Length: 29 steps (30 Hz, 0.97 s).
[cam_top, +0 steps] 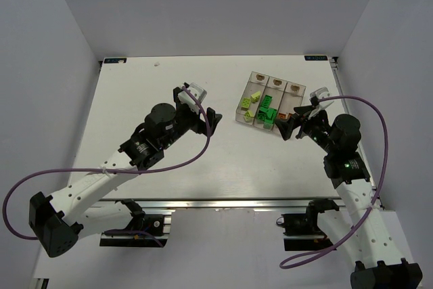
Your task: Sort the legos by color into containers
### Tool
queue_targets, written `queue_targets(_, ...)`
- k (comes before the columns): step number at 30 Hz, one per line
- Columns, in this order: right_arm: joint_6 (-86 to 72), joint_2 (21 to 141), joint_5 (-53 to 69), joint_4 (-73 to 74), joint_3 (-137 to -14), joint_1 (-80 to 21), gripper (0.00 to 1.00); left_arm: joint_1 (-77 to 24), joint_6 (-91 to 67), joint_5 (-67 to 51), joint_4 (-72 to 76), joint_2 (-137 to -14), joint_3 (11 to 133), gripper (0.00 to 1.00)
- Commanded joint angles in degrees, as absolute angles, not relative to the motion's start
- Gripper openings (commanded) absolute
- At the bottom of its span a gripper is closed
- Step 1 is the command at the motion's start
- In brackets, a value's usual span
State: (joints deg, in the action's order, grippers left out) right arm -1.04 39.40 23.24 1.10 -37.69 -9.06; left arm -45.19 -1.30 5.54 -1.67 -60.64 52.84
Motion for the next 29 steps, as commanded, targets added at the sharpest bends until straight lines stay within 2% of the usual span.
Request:
queue_targets(1, -0.6, 39.2, 22.9, -1.8, -37.8, -8.9, 0.89, -45.1, -0.7, 5.6, -1.3, -59.8, 52.0, 0.98)
queue_targets(29, -1.1, 38.9, 20.7, -2.8, -37.1, -8.9, 0.9, -45.1, -0.5, 5.6, -1.3, -59.9, 51.9, 0.98)
